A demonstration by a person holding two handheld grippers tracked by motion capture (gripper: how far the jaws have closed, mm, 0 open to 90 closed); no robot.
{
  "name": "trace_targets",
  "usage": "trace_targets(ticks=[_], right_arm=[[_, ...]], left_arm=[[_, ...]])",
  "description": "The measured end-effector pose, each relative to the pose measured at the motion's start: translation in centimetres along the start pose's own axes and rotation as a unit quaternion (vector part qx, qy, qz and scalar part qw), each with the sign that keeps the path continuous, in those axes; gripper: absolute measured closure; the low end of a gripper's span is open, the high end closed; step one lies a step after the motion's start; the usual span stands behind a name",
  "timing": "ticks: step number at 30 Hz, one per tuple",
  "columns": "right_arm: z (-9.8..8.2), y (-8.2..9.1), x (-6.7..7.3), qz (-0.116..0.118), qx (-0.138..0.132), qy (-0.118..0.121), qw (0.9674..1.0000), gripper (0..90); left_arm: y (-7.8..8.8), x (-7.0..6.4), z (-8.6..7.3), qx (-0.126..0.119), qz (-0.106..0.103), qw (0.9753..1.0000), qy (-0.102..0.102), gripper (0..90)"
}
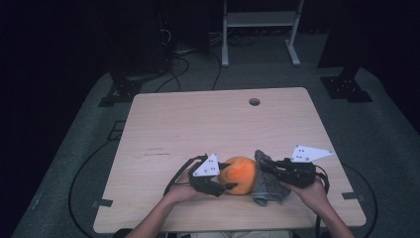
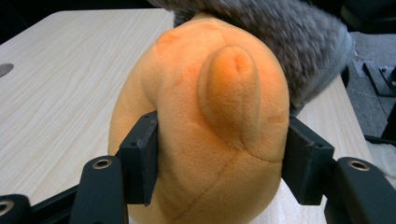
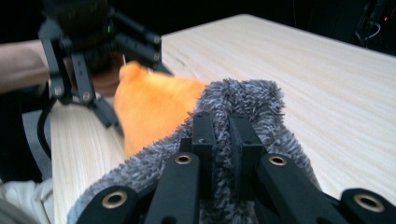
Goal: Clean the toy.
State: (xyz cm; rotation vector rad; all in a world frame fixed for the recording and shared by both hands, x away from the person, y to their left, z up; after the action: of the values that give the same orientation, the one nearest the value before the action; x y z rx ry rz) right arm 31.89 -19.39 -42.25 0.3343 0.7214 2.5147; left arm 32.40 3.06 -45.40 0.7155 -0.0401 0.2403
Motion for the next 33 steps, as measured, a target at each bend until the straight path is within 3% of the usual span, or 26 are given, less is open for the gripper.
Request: trace_targets(ticks=[3, 6, 10, 14, 18, 23, 25, 30, 32, 33], right_arm=[[0.1, -0.4, -0.1, 0.02, -0.004, -0.012, 0.9997, 81.4], [-0.6, -0.9, -0.3, 0.033, 0.0, -0.019, 0.9993, 81.5], [-1.5, -0.5, -0.8, 0.024, 0.019, -0.025, 0.9992, 81.4], [-0.7, -0.2, -0.8, 0.046, -0.003, -0.031, 0.9985, 81.3], [-0.7, -1.0, -0.7, 0.069, -0.01, -0.036, 0.9969, 81.4], [-2.4, -1.4, -1.3, 0.059, 0.025, -0.051, 0.9967, 81.4], [-2.3, -0.8, -1.4, 0.064, 0.007, -0.057, 0.9962, 81.4], [0.4, 0.1, -0.1, 0.082, -0.029, -0.037, 0.9956, 81.4], [1.3, -0.2, 0.6, 0.084, -0.023, -0.022, 0.9959, 81.4], [1.5, -0.9, 0.9, 0.079, -0.006, -0.011, 0.9968, 81.4]], left_arm=[[0.2, -0.1, -0.2, 0.005, 0.002, 0.9999, -0.015, 37.4], [0.4, 0.0, -0.5, 0.004, 0.0, 0.9999, -0.016, 37.4], [0.4, 0.0, -0.6, -0.001, -0.006, 0.9999, -0.014, 37.4], [0.4, -0.1, -0.6, 0.001, -0.007, 0.9998, -0.02, 37.0], [0.6, 0.1, -0.8, -0.001, -0.008, 0.9999, -0.015, 36.1], [0.6, 0.1, -0.8, -0.003, -0.007, 0.9998, -0.019, 35.5], [0.5, 0.0, -0.7, -0.002, -0.006, 0.9997, -0.021, 35.5], [0.2, -0.3, -0.4, -0.001, -0.003, 0.9996, -0.027, 35.3], [0.2, -0.4, -0.3, 0.0, -0.001, 0.9995, -0.032, 35.5], [0.2, -0.4, -0.3, 0.001, -0.001, 0.9995, -0.032, 35.6]])
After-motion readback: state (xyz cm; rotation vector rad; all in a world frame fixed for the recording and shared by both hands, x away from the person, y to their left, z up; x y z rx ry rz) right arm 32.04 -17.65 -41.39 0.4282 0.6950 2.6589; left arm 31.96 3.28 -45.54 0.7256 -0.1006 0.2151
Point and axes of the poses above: each handheld gripper's, and its own axes: y roughly backward along the jaws, z roughly out of its top, x roughly to its left, the point moved 5 cm from there along -y, roughly forward along the jaws, and after that the axes turned 11 degrees about x, right-handed, at the moved point
